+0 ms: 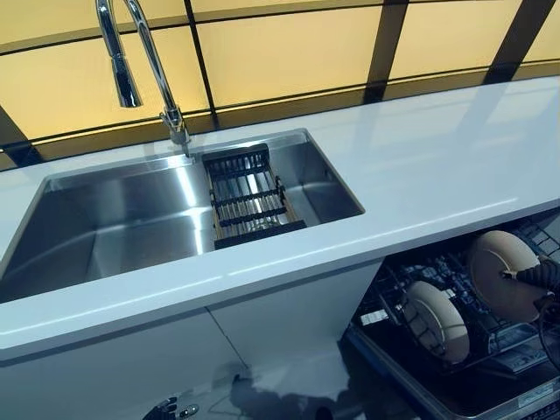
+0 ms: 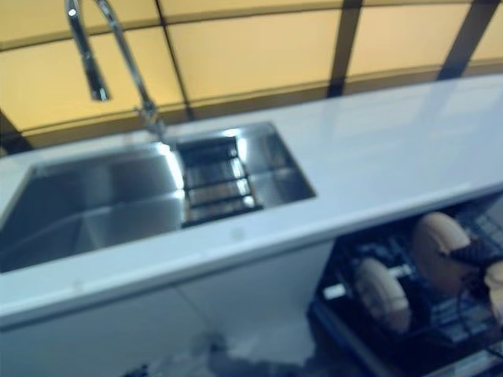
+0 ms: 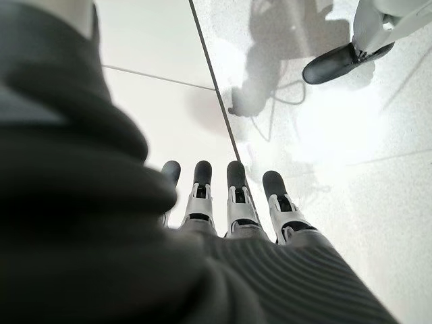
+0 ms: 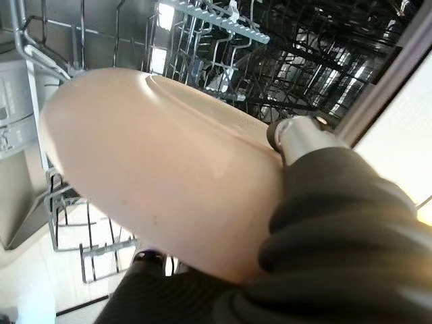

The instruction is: Take plates into dishwasher

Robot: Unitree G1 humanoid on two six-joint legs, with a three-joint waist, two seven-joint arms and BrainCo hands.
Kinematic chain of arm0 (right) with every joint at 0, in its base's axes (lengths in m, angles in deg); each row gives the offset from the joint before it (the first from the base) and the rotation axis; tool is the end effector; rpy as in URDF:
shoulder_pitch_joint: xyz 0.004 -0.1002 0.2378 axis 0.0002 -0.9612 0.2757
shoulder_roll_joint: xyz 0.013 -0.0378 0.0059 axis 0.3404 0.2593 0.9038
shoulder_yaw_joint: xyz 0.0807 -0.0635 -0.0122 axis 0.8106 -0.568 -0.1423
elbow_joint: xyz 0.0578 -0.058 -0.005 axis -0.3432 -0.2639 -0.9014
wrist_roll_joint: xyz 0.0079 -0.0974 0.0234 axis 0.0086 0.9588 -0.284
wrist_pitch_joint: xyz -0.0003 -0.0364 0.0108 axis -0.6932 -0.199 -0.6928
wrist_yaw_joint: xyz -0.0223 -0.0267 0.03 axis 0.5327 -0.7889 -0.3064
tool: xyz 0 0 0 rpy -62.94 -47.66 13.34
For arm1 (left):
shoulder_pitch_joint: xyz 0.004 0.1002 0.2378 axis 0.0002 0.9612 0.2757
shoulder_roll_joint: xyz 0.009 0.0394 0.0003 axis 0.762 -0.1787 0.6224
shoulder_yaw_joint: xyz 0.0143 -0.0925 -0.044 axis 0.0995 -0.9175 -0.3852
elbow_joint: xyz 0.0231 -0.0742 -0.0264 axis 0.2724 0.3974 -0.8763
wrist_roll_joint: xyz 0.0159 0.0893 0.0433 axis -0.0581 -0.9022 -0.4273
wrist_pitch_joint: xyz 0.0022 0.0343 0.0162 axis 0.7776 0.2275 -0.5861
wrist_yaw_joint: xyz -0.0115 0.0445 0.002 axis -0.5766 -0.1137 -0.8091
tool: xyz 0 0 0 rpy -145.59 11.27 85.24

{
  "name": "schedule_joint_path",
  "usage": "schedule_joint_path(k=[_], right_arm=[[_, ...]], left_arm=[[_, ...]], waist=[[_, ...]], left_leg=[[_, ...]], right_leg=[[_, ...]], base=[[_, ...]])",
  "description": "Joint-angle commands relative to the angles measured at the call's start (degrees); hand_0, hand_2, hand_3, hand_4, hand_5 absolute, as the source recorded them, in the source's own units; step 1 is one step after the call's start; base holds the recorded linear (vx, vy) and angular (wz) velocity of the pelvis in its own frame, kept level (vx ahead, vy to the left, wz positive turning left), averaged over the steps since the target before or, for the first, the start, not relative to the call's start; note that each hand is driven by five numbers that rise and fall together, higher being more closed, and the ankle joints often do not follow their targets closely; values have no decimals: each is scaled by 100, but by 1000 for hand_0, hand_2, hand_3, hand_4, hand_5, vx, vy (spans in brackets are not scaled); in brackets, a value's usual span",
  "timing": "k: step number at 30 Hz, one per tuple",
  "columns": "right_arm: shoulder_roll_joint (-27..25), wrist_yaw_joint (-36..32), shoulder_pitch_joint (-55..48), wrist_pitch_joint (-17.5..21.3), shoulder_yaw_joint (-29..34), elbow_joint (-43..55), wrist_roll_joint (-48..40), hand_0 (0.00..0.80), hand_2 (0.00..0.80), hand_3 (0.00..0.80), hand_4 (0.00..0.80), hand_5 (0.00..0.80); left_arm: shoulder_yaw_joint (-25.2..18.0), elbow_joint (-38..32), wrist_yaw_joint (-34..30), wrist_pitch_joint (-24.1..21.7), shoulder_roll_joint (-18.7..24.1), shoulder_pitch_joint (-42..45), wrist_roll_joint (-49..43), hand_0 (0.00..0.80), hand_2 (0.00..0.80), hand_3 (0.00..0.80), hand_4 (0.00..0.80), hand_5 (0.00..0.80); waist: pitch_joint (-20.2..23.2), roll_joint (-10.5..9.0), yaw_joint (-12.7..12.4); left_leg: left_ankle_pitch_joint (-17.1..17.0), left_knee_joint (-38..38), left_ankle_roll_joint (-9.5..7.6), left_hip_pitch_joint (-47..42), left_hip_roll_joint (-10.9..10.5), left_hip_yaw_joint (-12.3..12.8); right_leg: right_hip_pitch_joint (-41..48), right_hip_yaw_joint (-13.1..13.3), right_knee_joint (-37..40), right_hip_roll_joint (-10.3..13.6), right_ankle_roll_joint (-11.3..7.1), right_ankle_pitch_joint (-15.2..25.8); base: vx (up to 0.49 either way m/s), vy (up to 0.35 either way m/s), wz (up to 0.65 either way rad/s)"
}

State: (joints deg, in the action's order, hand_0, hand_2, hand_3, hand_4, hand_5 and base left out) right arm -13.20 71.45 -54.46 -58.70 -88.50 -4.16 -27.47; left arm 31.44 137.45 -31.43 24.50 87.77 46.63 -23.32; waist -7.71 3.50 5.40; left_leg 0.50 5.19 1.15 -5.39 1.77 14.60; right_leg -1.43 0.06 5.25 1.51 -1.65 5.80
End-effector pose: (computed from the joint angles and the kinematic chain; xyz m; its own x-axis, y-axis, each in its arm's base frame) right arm 0.2130 -0.3950 0.1377 0.7922 -0.4572 -0.4043 0.0342 0.6946 -0.7186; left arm 0.0750 0.2697 -0.0917 0.5150 0.1323 -0.8469 0.0227 0.9856 0.1678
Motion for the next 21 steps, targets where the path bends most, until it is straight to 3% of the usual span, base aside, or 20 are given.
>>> schedule_joint_path(k=[1,21], right_arm=[[-67,238,884,130,-188,-448,77,800,800,800,800,800],[98,186,969,184,-380,-1127,479,800,800,800,800,800]], left_arm=[[155,28,2,-103,140,-262,98,0,0,0,0,0],[72,-167,53,-87,-12,-341,627,0,0,0,0,0]], waist=[[-110,-9,-135],[-352,345,-138]], left_leg=[[590,-19,-341,-72,-181,-299],[532,-19,-303,37,-240,-313]], right_leg=[[310,-473,-25,129,-340,-490],[208,-548,-26,218,-316,-494]], base=[[-14,10,5],[-2,0,1]])
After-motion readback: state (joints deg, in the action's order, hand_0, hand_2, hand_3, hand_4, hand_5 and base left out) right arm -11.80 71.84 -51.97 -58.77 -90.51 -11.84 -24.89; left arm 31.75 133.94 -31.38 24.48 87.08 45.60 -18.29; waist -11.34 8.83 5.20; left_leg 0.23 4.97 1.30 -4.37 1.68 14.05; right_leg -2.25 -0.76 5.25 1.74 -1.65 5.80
